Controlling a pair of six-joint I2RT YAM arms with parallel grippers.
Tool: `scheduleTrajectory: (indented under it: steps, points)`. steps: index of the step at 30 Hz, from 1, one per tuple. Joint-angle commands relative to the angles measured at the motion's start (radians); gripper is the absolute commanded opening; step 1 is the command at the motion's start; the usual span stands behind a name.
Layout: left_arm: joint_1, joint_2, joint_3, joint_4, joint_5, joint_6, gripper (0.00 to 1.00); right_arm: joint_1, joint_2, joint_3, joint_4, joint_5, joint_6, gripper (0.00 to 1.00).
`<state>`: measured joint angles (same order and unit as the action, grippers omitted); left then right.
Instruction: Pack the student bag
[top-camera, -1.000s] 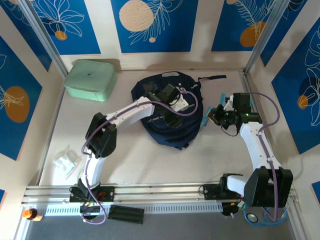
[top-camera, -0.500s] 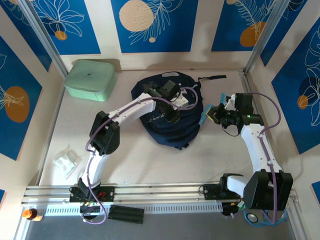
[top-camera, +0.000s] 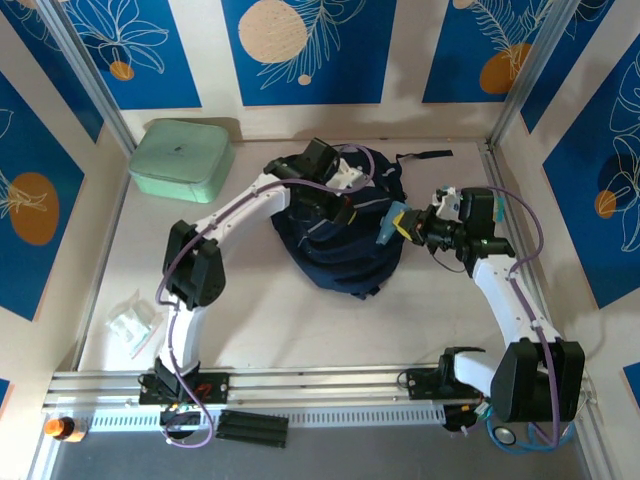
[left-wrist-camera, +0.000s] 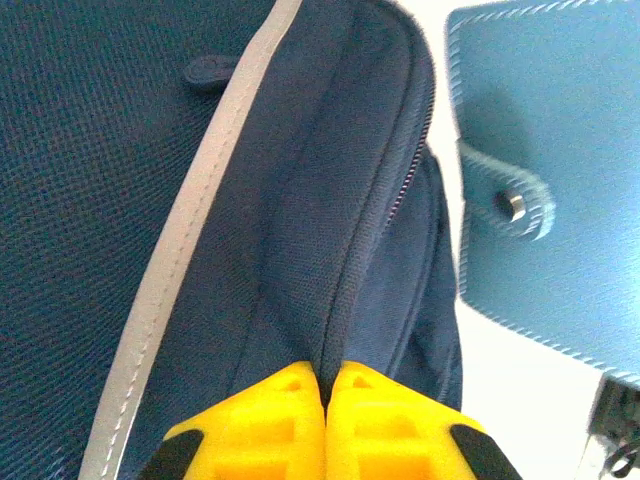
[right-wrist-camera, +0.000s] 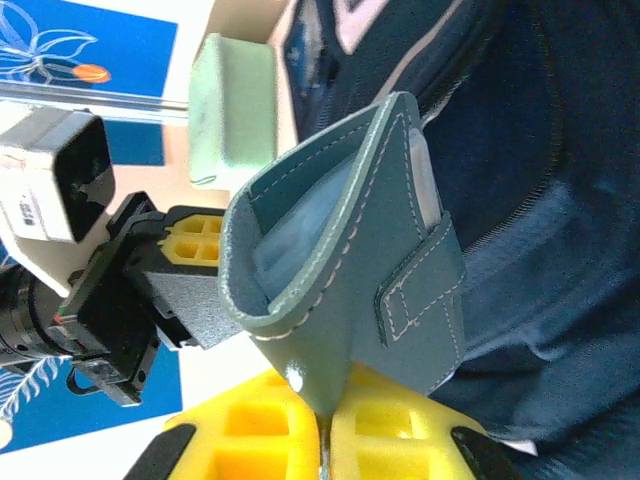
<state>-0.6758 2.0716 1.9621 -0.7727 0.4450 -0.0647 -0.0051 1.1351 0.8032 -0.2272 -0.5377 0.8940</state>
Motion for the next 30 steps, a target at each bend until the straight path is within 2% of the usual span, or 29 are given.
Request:
scheduleTrajectory:
  steps: [1, 8, 13, 18, 19, 22, 26, 30]
  points:
    - [0.007, -0.116, 0.012, 0.152, 0.119, -0.079, 0.00, 0.025, -0.009, -0.018, 0.190, -0.049, 0.111, 0.08]
    - [0.008, -0.188, -0.049, 0.361, 0.086, -0.216, 0.00, 0.114, 0.064, -0.039, 0.404, 0.018, 0.245, 0.08]
    - [0.011, -0.188, -0.057, 0.420, 0.041, -0.268, 0.00, 0.178, 0.156, -0.029, 0.452, 0.094, 0.291, 0.08]
    - [0.023, -0.187, -0.080, 0.467, 0.053, -0.312, 0.00, 0.211, 0.230, -0.054, 0.510, 0.136, 0.318, 0.13]
    - [0.023, -0.187, -0.083, 0.471, 0.056, -0.317, 0.00, 0.215, 0.240, -0.051, 0.484, 0.155, 0.305, 0.14]
    - [0.023, -0.185, -0.086, 0.467, 0.067, -0.321, 0.00, 0.213, 0.247, 0.000, 0.237, 0.265, 0.257, 0.25]
    - [0.024, -0.192, -0.104, 0.456, 0.071, -0.310, 0.00, 0.210, 0.217, 0.015, 0.081, 0.348, 0.203, 0.45]
    - [0.024, -0.190, -0.112, 0.446, 0.080, -0.309, 0.00, 0.224, 0.203, 0.035, 0.035, 0.337, 0.164, 0.44]
